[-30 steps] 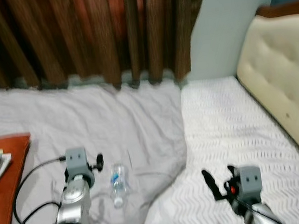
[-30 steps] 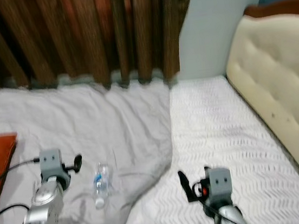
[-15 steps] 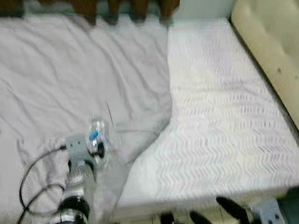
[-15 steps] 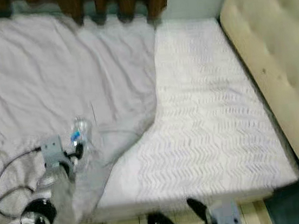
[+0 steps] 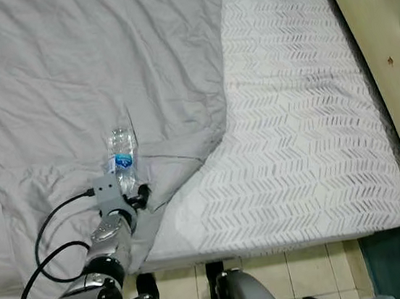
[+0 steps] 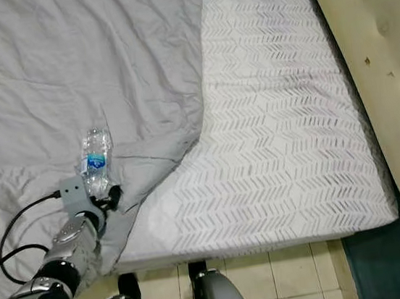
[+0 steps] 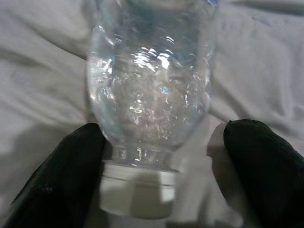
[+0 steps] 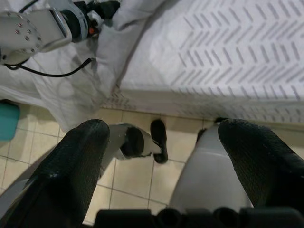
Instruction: Clean up the room
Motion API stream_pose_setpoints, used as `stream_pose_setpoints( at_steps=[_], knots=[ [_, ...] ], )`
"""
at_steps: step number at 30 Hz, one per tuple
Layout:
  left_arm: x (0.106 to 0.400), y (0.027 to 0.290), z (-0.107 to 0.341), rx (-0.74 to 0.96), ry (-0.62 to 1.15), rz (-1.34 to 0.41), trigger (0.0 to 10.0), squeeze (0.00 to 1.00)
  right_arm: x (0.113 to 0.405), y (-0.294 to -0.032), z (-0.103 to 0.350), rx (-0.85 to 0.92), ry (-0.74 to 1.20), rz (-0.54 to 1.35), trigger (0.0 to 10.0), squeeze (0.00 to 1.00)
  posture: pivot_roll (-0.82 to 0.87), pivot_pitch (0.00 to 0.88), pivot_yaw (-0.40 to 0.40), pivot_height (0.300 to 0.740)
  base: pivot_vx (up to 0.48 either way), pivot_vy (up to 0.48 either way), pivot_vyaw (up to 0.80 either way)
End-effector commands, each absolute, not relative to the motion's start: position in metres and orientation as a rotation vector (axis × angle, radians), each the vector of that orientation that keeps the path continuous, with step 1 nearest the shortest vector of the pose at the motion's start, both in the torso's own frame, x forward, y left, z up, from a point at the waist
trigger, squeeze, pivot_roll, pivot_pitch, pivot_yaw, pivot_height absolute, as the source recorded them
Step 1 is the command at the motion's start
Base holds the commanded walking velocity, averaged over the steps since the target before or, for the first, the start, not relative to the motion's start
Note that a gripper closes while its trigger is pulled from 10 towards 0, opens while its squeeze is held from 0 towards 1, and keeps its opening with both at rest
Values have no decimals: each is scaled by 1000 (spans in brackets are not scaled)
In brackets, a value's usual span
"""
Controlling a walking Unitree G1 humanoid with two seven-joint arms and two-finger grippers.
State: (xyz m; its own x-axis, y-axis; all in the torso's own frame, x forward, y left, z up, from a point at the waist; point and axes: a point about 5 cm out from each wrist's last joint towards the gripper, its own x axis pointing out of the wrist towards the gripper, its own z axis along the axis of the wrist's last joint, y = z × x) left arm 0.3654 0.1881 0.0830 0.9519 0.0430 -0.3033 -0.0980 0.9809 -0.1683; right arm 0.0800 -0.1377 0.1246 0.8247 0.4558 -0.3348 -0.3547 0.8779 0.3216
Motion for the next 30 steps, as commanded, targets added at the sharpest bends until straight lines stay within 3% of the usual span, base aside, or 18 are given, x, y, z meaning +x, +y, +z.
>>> stream_pose_setpoints(
  at_steps=[1, 6, 7, 8, 20, 24, 25, 29, 30],
  knots=[
    [359, 180, 70, -206, 361, 47, 10000, 0, 74, -141, 125, 240, 456, 422, 10000, 0, -451, 593, -206, 740, 0, 0, 0],
    [355, 179, 62, -135, 408, 30, 10000, 0, 73, -140, 124, 238, 472, 416, 10000, 0, -443, 583, -199, 740, 0, 0, 0],
    [355, 180, 62, -132, 410, 37, 4471, 0, 74, -140, 124, 237, 473, 412, 10000, 0, -444, 583, -200, 740, 0, 0, 0],
    [355, 182, 63, -139, 403, 44, 0, 0, 74, -141, 124, 236, 475, 408, 10000, 0, -444, 583, -200, 740, 0, 0, 0],
    [361, 196, 80, -68, 282, 43, 0, 0, 78, -144, 113, 229, 496, 394, 10000, 0, -394, 568, -177, 740, 0, 0, 0],
    [356, 203, 80, 1, 206, 19, 0, 0, 92, -149, 100, 219, 481, 378, 10000, 0, -323, 493, -143, 740, 0, 0, 0],
    [357, 198, 92, 44, 93, -37, 0, 0, 106, -152, 87, 224, 470, 357, 10000, 0, -238, 408, -115, 740, 0, 0, 0],
    [362, 198, 132, 52, -118, -96, 0, 0, 131, -154, 78, 235, 425, 348, 10000, 0, -156, 346, -85, 740, 0, 0, 0],
    [362, 197, 136, 53, -135, -117, 0, 0, 149, -153, 68, 236, 407, 346, 10000, 0, -98, 265, -56, 740, 0, 0, 0]
  ],
)
